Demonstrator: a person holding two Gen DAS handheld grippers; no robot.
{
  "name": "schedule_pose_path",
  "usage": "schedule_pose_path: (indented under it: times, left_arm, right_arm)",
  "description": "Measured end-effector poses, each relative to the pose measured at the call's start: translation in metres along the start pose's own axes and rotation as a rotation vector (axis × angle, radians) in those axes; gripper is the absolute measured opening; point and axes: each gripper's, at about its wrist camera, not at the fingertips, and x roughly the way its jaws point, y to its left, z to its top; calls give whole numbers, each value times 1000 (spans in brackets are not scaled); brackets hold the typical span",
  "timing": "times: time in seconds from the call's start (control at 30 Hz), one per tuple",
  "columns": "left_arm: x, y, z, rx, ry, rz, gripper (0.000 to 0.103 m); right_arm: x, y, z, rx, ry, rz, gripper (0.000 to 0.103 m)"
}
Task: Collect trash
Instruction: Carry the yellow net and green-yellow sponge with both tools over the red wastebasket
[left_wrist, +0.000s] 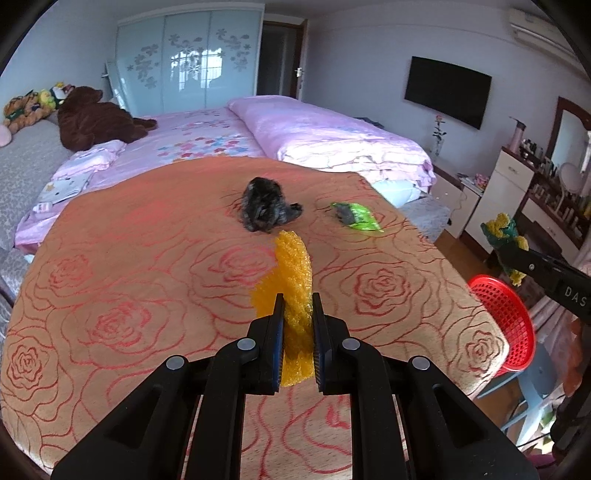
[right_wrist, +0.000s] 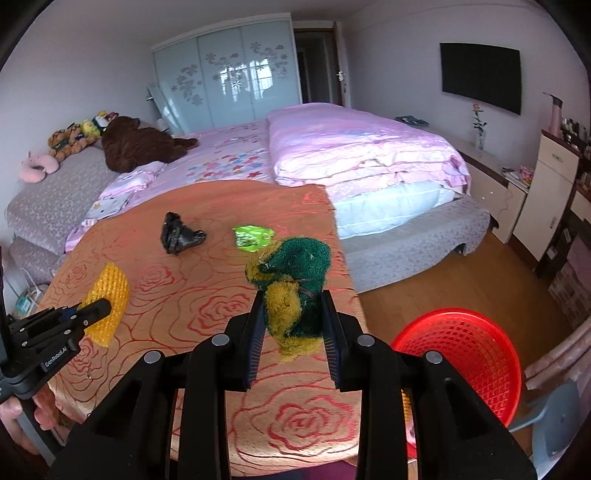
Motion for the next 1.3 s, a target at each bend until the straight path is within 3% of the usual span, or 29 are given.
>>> schedule_pose_path:
  times: [0.43, 1.3]
  left_arm:
    - [12, -46, 16, 85, 5, -69, 12]
    - [34, -175, 29, 288, 23, -232, 12]
  right_arm:
    - [-12, -47, -11, 71, 7, -83, 29]
    - [-36, -138, -45, 223, 4, -236, 29]
